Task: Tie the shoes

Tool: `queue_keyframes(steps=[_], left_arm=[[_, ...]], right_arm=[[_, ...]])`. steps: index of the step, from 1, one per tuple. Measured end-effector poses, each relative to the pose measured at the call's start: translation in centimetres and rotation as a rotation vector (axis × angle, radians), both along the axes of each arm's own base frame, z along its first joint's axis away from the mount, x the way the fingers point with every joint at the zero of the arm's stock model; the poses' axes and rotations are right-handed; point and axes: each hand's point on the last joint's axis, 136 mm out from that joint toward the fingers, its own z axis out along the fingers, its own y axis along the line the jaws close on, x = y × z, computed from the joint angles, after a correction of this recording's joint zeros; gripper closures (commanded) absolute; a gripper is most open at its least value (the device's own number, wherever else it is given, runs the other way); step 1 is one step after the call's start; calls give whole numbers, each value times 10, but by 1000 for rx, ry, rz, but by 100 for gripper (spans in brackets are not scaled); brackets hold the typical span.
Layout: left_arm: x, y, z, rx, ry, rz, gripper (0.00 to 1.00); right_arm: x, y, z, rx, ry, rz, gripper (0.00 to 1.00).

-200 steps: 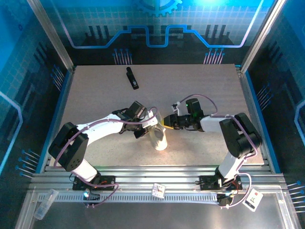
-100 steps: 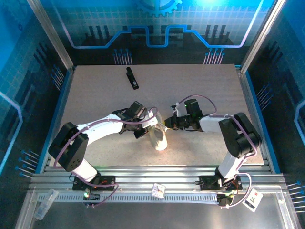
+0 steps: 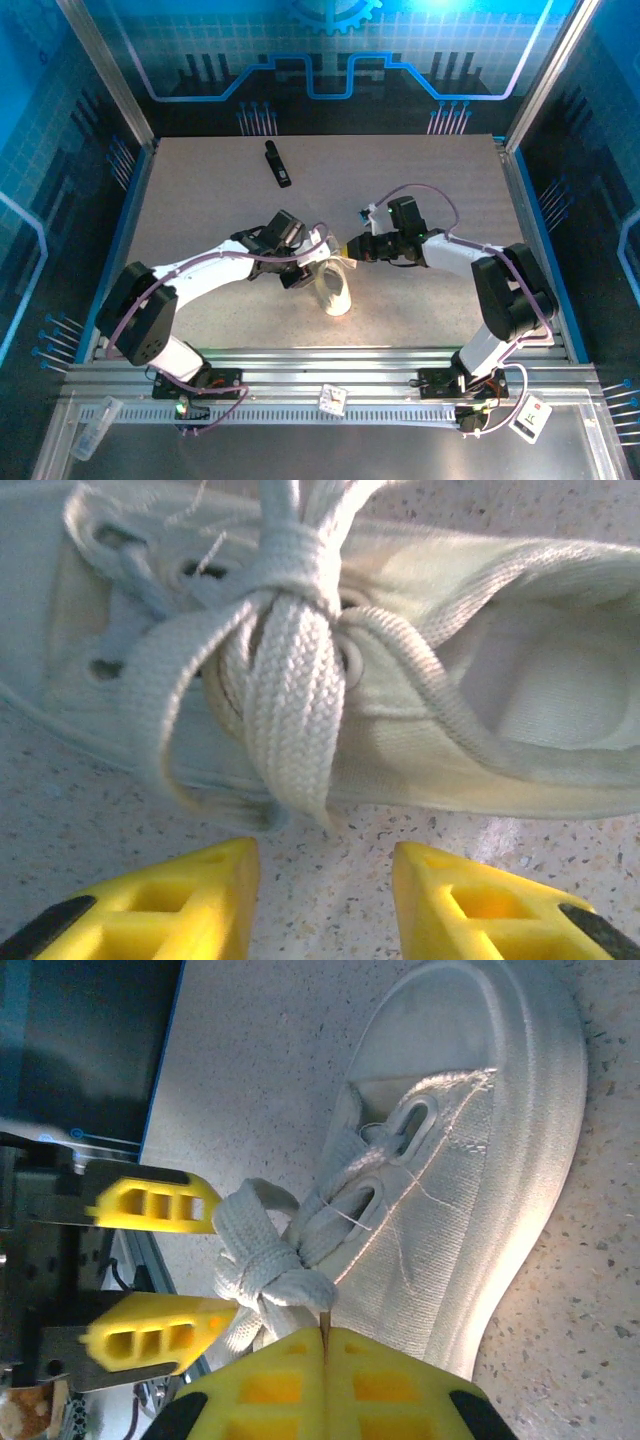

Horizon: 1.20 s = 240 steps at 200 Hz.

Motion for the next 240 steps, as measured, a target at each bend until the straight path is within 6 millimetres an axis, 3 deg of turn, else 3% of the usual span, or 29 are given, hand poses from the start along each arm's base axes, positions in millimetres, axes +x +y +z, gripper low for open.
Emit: queue_keyframes(steps=[52, 91, 138, 178, 240], left_arm=[[7, 8, 66, -154, -154, 16, 51], [27, -7, 82, -200, -141, 9, 51], [55, -36, 60, -219, -17, 26, 58], [51, -45, 37, -218, 90, 26, 65], [42, -46, 22, -213, 166, 23, 69]], right_arm=[[4, 1, 8, -19, -33, 25, 100], [2, 0, 6, -29, -29, 34, 100], [2, 0, 6, -32, -28, 37, 100], [1, 0, 5, -36, -23, 39, 100], [2, 0, 5, -37, -24, 41, 100]])
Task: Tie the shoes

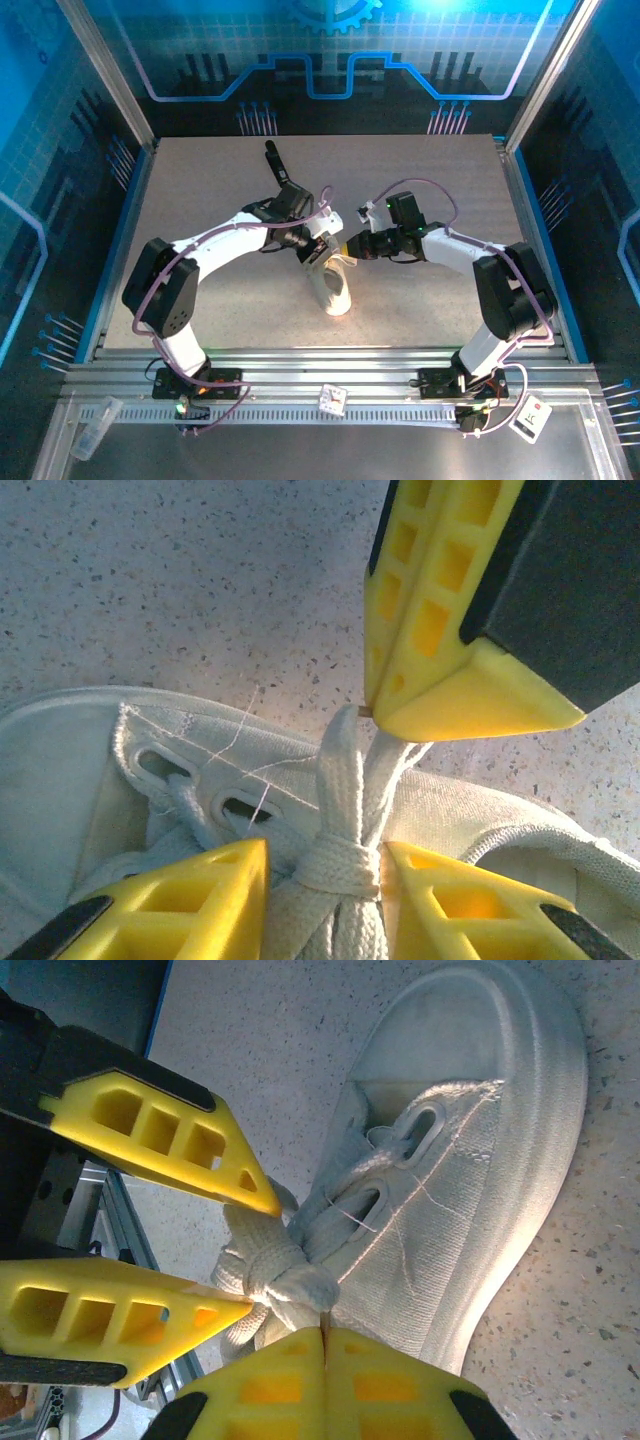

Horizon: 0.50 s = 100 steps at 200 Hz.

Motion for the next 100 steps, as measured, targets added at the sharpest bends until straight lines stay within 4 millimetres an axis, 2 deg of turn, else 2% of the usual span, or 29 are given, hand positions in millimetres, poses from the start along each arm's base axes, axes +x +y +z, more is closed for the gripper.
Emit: queue_keyframes(steps=[17, 41, 100], left_arm=[[-2, 1, -5, 9, 19, 4, 76], [-3, 2, -8, 17, 29, 2, 80], [-6, 3, -11, 22, 39, 3, 82]], right_arm=[[1, 1, 2, 1, -5, 1, 100], [2, 1, 3, 1, -11, 4, 100], [1, -2, 2, -8, -3, 5, 100]])
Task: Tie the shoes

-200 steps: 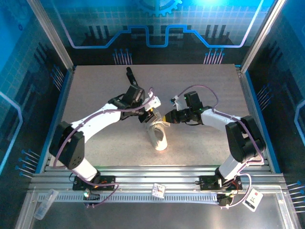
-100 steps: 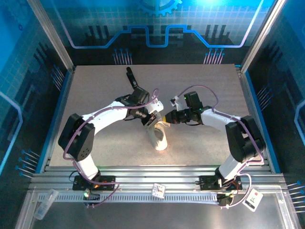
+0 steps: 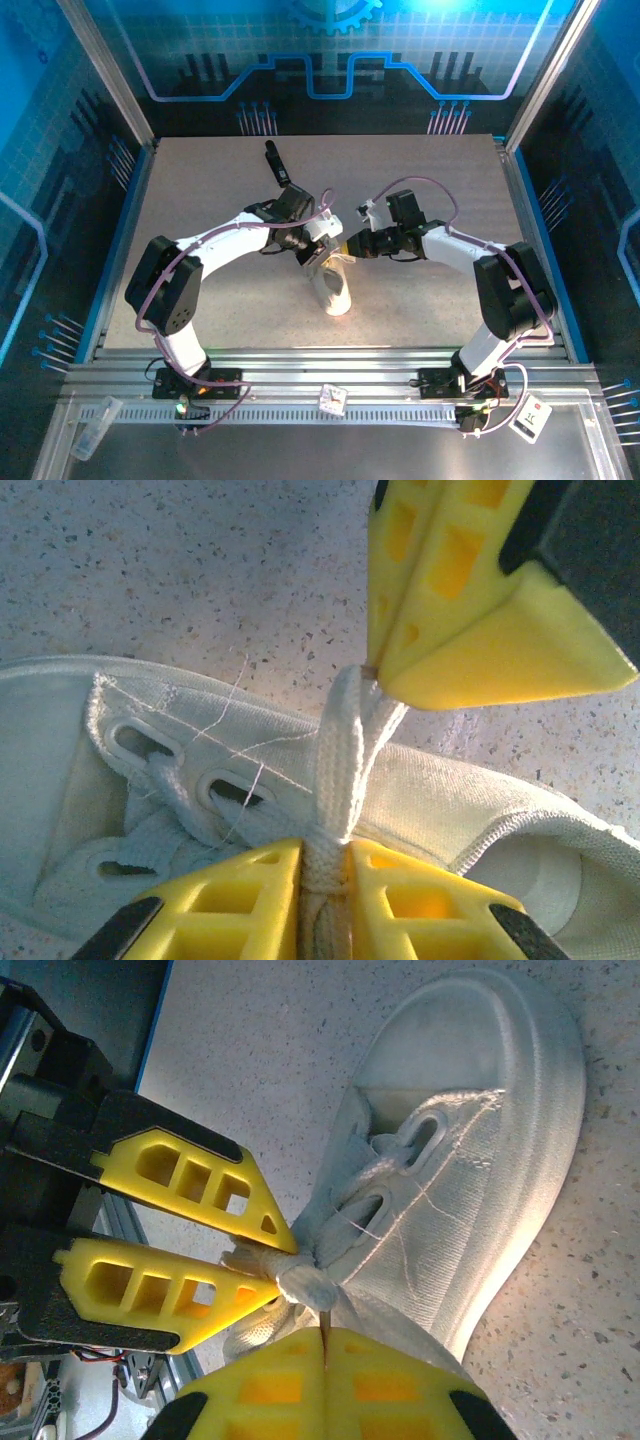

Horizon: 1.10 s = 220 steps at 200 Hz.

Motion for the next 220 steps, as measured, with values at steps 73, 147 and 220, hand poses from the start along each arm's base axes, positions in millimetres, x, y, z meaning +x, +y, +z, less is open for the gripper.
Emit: queue_keyframes(steps=[73, 147, 220], left_arm=[[-2, 1, -3, 2, 2, 0, 82], [-3, 3, -6, 6, 4, 2, 79], [-2, 7, 0, 10, -1, 31, 46]], right_arm=[[-1, -6, -4, -16, 20, -6, 100], [2, -17, -10, -49, 30, -35, 100], [5, -22, -7, -70, 4, -49, 51]])
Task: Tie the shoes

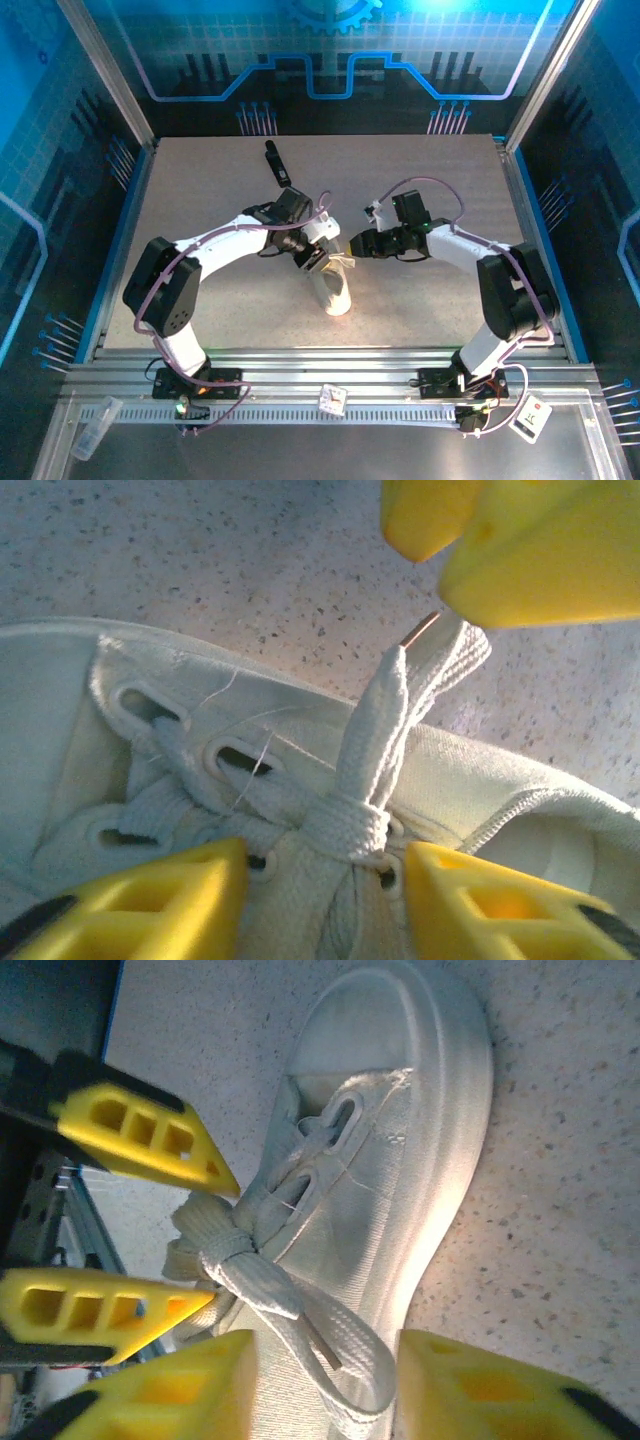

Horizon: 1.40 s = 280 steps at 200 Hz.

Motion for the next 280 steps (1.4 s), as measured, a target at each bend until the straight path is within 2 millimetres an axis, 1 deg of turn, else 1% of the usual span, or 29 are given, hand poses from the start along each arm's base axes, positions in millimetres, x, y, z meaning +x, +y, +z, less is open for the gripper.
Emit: queue_keyframes(steps=[13, 24, 45, 56, 69, 81, 93, 99, 102, 118, 121, 131, 133, 140, 144, 153, 163, 189, 199, 210, 227, 257, 280], left_arm=[[1, 2, 11, -17, -23, 9, 41], [1, 4, 23, -38, -45, 27, 37], [10, 16, 57, -105, -137, 81, 29], [16, 27, 77, -146, -199, 122, 26], [21, 44, 95, -187, -264, 182, 20], [25, 61, 106, -208, -320, 243, 13], [28, 78, 109, -216, -367, 314, 8], [29, 88, 107, -217, -383, 358, 2], [30, 91, 107, -220, -387, 374, 1], [30, 114, 95, -220, -402, 483, 1], [29, 118, 93, -219, -405, 502, 1], [29, 133, 84, -209, -413, 574, 1], [28, 134, 83, -207, -413, 582, 1], [28, 145, 77, -198, -418, 634, 1], [28, 151, 74, -193, -424, 664, 1], [29, 164, 69, -180, -432, 728, 1], [31, 180, 64, -167, -446, 814, 1], [34, 224, 49, -126, -490, 1027, 1], [32, 238, 42, -110, -501, 1088, 1], [31, 248, 35, -95, -512, 1134, 0], [32, 257, 25, -76, -528, 1168, 1], [41, 262, 8, -76, -552, 1188, 1], [48, 267, 1, -82, -581, 1196, 1]], right_arm=[[4, -6, 9, -13, -40, -17, 48], [8, -13, 21, -23, -91, -37, 45], [18, -32, 47, -55, -203, -90, 41], [22, -45, 59, -79, -262, -126, 39], [24, -60, 68, -112, -316, -170, 36], [25, -77, 71, -152, -354, -217, 32], [24, -94, 68, -207, -380, -264, 29], [24, -104, 65, -239, -388, -287, 27], [24, -108, 64, -256, -392, -299, 27], [26, -133, 58, -344, -408, -364, 23], [26, -140, 57, -366, -411, -386, 23], [26, -156, 54, -413, -418, -435, 19], [26, -161, 54, -424, -419, -448, 18], [25, -173, 52, -453, -423, -492, 5], [24, -181, 50, -472, -431, -514, 0], [21, -195, 46, -507, -441, -569, 0], [17, -206, 41, -535, -465, -613, 0], [7, -222, 21, -580, -544, -685, 0], [3, -226, 11, -593, -570, -709, 0], [1, -230, 3, -605, -593, -721, 0], [3, -231, -3, -614, -617, -723, 0], [24, -230, 2, -592, -690, -741, 0], [34, -229, -5, -593, -706, -741, 0]])
